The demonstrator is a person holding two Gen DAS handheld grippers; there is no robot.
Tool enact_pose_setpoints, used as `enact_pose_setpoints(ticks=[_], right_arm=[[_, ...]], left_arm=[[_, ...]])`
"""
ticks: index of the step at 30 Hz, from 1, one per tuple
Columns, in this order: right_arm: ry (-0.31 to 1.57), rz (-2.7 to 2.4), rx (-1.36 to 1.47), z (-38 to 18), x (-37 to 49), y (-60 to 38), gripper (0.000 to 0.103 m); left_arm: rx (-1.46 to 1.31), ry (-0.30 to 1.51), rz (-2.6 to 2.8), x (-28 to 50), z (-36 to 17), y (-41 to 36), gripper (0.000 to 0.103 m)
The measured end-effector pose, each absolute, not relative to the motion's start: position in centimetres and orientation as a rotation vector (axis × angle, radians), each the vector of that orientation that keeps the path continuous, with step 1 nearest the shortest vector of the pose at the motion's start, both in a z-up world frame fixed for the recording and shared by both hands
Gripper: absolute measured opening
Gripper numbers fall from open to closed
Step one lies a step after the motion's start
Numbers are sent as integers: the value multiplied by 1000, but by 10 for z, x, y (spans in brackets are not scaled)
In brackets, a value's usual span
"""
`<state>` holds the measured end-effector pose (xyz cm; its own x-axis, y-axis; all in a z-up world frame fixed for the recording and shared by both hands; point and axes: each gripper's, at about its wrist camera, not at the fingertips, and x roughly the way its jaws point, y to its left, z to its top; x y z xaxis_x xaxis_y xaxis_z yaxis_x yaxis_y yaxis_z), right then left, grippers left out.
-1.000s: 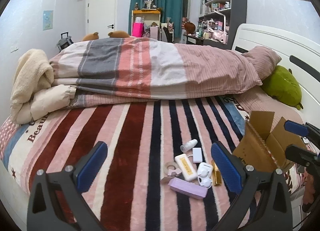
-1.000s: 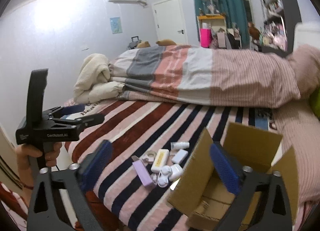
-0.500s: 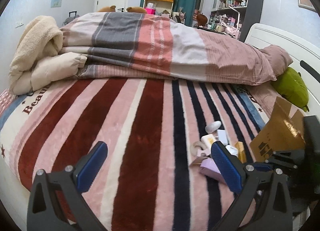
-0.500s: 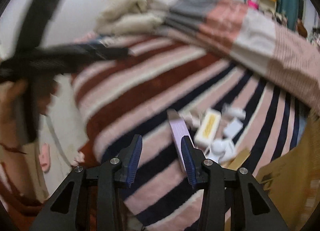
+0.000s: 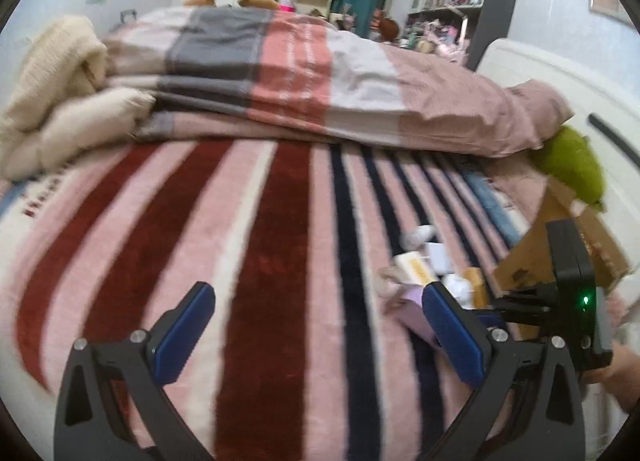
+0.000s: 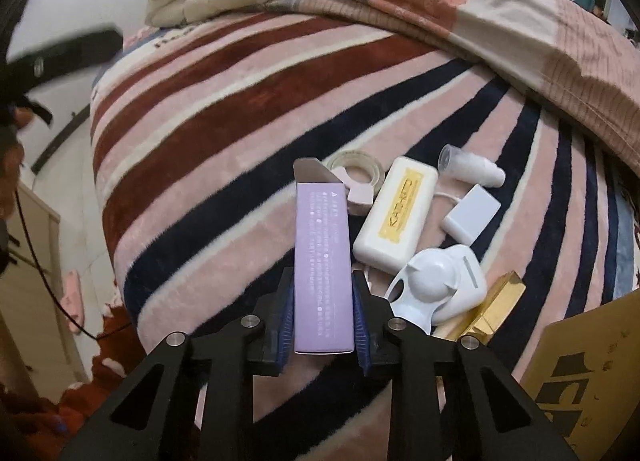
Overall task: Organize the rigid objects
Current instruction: 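Reach the right gripper to the lilac box and grasp it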
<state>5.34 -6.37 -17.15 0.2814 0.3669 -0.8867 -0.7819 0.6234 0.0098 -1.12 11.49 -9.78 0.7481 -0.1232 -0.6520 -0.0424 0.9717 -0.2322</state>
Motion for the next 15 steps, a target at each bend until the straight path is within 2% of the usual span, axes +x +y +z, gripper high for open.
enact_pose_setpoints(ticks=[7, 9, 11, 15], right_arm=[[905, 916, -354, -113, 33, -65, 21], [855, 940, -331, -91, 26, -67, 21], [806, 962, -308, -69, 19, -72, 21], [716, 948, -275, -36, 10, -92, 21]], left_arm=[[-266, 714, -256, 5, -80, 82, 102], [-281, 698, -324, 11, -69, 71, 95], [-287, 685, -389, 17, -56, 58, 80], [-279, 650, -494, 26, -33, 27, 61]])
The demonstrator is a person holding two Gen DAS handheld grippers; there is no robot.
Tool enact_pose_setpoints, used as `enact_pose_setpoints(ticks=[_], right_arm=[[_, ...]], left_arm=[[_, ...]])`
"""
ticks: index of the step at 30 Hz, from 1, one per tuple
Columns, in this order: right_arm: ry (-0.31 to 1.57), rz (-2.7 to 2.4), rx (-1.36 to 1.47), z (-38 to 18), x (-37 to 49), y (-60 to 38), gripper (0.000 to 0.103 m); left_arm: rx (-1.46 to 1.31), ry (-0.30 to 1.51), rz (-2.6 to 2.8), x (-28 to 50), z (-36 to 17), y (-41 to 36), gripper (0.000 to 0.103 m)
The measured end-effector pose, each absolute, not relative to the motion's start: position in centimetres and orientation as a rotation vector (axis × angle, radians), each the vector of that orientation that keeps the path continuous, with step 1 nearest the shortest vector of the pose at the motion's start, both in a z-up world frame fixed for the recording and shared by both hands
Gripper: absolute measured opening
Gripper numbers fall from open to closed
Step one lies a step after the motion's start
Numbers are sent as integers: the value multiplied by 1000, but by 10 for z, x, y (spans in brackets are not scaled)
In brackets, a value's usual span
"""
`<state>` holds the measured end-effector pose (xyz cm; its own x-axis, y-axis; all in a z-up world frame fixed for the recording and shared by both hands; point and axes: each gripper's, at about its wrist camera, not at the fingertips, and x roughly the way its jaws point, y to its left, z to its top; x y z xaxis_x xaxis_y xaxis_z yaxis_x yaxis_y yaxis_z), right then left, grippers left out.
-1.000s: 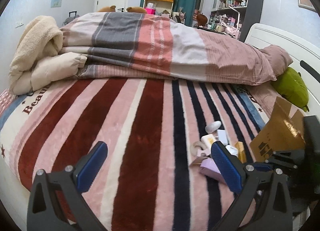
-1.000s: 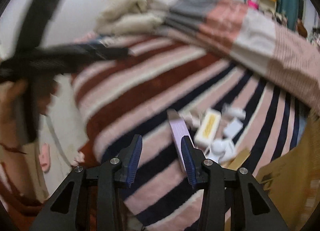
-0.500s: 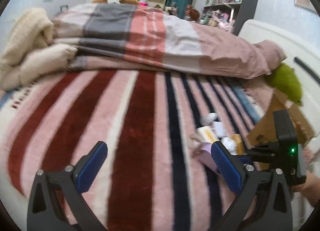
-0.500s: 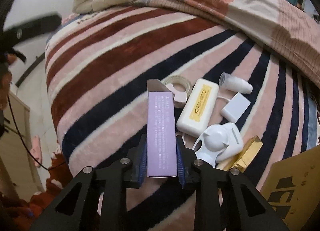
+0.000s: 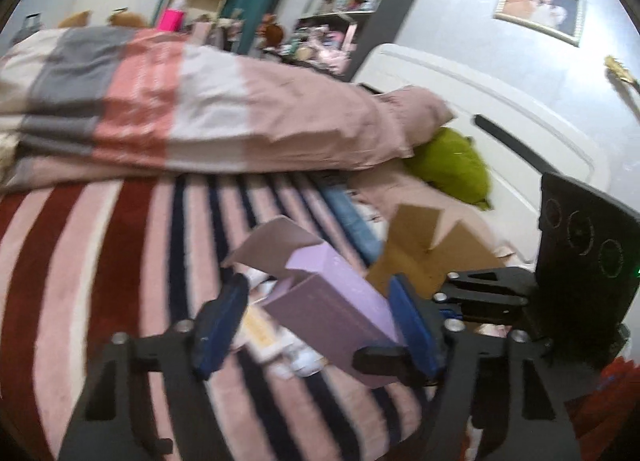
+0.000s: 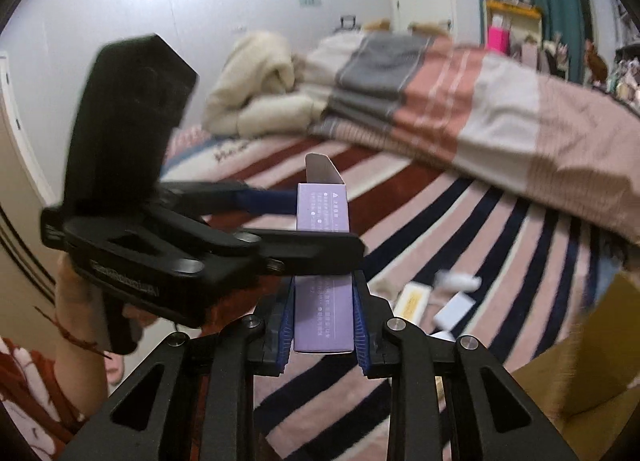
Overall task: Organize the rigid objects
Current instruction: 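Reach the right gripper to the lilac box and grasp it, then carry the lilac box with the right gripper into the cardboard box and release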
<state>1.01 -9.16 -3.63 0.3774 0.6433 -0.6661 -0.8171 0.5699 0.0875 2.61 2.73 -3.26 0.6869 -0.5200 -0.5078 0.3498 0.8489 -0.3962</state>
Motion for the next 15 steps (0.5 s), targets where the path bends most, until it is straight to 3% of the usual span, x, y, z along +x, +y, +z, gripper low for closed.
enact_pose_setpoints(ticks=[1, 15], right_arm=[[700, 938, -266, -30, 9, -99, 20], [705, 704, -89, 6, 30, -241, 21]], left_arm=[[-272, 643, -521, 29, -26, 17, 57], [-95, 746, -730, 91, -1, -141, 57]])
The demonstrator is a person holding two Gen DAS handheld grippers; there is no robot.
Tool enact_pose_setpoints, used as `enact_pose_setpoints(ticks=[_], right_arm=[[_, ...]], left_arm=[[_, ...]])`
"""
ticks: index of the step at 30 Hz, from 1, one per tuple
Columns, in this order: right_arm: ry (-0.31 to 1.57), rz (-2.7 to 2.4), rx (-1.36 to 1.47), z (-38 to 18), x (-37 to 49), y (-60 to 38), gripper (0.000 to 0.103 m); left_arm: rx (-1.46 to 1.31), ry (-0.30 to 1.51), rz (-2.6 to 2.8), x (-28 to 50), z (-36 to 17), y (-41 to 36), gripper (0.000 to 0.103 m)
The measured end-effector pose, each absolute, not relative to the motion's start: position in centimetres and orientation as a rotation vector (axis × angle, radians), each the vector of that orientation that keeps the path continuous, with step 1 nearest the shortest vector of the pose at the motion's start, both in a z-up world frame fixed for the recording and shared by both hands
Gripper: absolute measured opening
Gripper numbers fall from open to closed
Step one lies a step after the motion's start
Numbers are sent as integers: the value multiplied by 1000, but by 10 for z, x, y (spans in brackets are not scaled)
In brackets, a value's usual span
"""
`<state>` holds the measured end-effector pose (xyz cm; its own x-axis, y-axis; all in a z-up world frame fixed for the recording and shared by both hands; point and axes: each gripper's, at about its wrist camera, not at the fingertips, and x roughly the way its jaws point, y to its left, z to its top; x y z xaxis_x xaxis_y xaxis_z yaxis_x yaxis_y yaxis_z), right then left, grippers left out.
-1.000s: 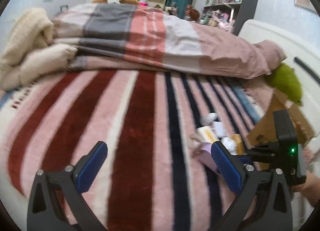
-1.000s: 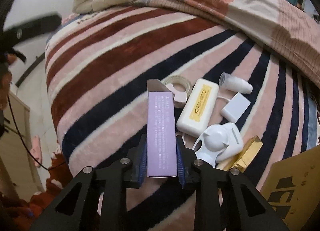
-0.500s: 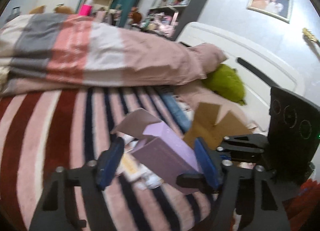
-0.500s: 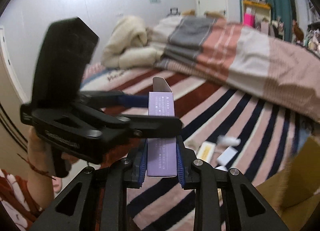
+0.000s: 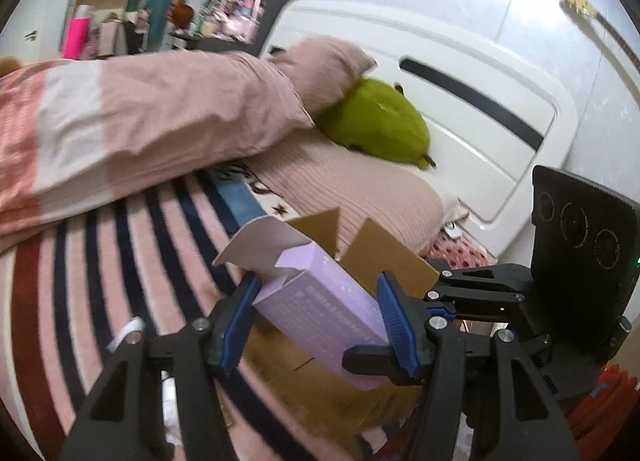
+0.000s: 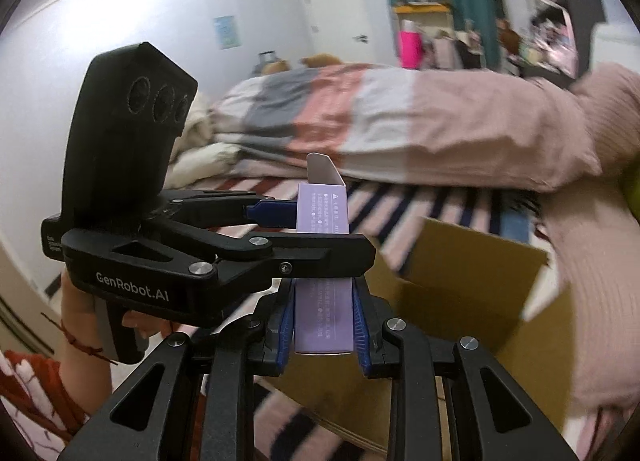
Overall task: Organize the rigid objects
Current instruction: 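Carry the lilac box with the right gripper into the cardboard box and release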
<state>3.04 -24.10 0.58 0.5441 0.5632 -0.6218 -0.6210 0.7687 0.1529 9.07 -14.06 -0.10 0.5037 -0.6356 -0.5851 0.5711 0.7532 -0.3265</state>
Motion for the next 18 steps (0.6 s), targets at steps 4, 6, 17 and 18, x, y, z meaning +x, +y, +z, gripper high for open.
enact_pose_setpoints(ticks=[4, 6, 17, 18], right_arm=[[766, 640, -58, -3, 43, -271, 21], [794, 615, -59, -9, 46, -282, 21], [836, 513, -102, -24, 38, -300, 47], [834, 513, -105, -23, 38, -299, 51]], left_arm=[[-38, 815, -745, 107, -15, -179, 57], [-25, 838, -747, 111, -21, -190, 57], [19, 822, -703, 99, -18, -199, 85], [18, 815, -695, 97, -16, -195, 85]])
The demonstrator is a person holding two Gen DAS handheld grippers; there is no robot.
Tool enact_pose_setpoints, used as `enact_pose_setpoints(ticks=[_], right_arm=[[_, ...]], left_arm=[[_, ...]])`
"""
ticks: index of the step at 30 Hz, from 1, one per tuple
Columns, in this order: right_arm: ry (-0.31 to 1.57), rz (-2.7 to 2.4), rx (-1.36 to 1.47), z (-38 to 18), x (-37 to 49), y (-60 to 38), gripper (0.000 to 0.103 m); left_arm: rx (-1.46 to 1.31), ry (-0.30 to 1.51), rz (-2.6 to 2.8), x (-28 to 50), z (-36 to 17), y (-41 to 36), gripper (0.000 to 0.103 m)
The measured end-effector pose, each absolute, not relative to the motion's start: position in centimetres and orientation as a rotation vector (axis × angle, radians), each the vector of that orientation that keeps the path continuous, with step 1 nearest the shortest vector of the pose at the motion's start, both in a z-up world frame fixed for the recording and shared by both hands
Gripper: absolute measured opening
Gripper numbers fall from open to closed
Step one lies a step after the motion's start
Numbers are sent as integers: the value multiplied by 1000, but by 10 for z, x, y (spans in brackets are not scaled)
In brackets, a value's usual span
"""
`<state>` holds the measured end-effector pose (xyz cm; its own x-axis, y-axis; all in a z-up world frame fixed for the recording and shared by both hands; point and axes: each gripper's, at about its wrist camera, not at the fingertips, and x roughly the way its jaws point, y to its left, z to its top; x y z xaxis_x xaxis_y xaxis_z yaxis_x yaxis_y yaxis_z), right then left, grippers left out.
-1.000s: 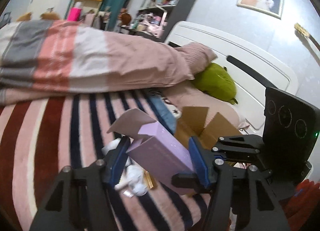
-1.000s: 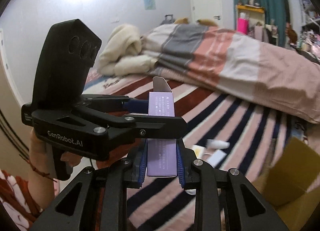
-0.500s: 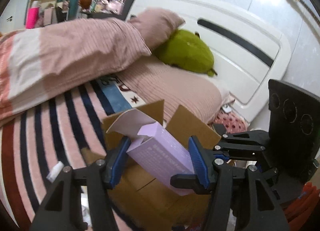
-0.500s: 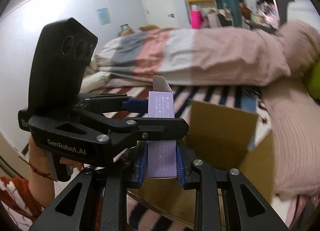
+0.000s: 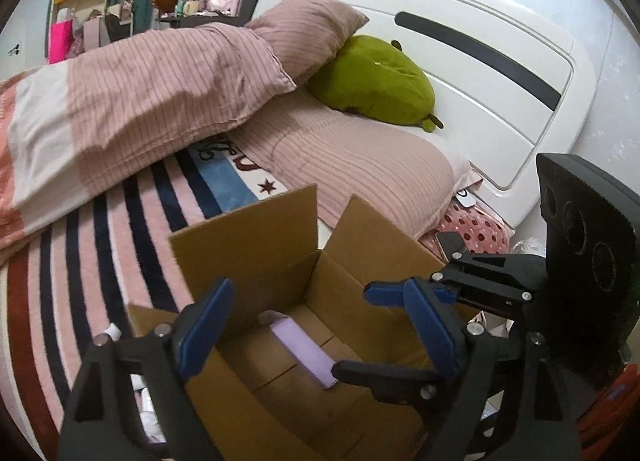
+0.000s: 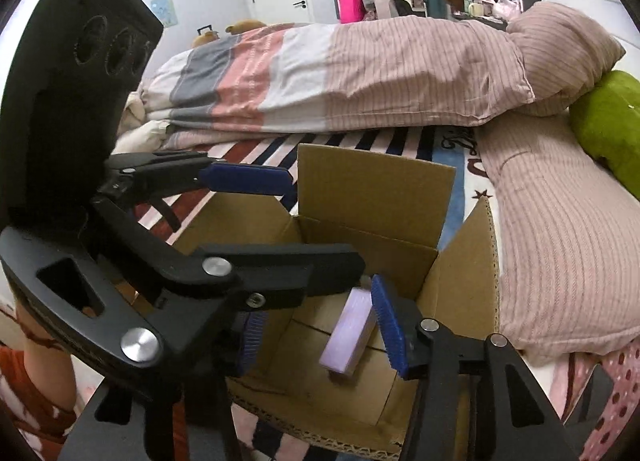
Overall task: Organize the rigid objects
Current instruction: 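Carry the lilac box with the right gripper into the cardboard box and release, then grasp the white round container with the right gripper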
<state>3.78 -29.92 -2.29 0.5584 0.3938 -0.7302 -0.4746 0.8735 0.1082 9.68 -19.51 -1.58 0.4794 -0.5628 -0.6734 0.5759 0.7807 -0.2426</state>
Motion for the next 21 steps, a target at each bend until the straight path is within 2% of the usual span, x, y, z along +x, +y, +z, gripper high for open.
enact_pose_setpoints(ticks=[3, 5, 9, 12, 15, 21], right_arm=[[818, 521, -115, -20, 34, -293, 64], [804, 523, -128, -15, 32, -287, 68], [770, 542, -158, -4, 28, -269, 88], [717, 553, -180, 9, 20, -251, 98], [644, 584, -204, 24, 11, -227, 103], [566, 646, -336, 36, -4, -157, 103]], left_arm=[[11, 793, -676, 91, -10, -185, 85], [1, 772, -660, 86, -5, -173, 85], [-24, 730, -621, 75, 6, -142, 85], [-53, 694, -571, 65, 13, -109, 85], [-76, 655, -485, 54, 19, -68, 86], [-121, 618, -259, 31, 13, 20, 87]])
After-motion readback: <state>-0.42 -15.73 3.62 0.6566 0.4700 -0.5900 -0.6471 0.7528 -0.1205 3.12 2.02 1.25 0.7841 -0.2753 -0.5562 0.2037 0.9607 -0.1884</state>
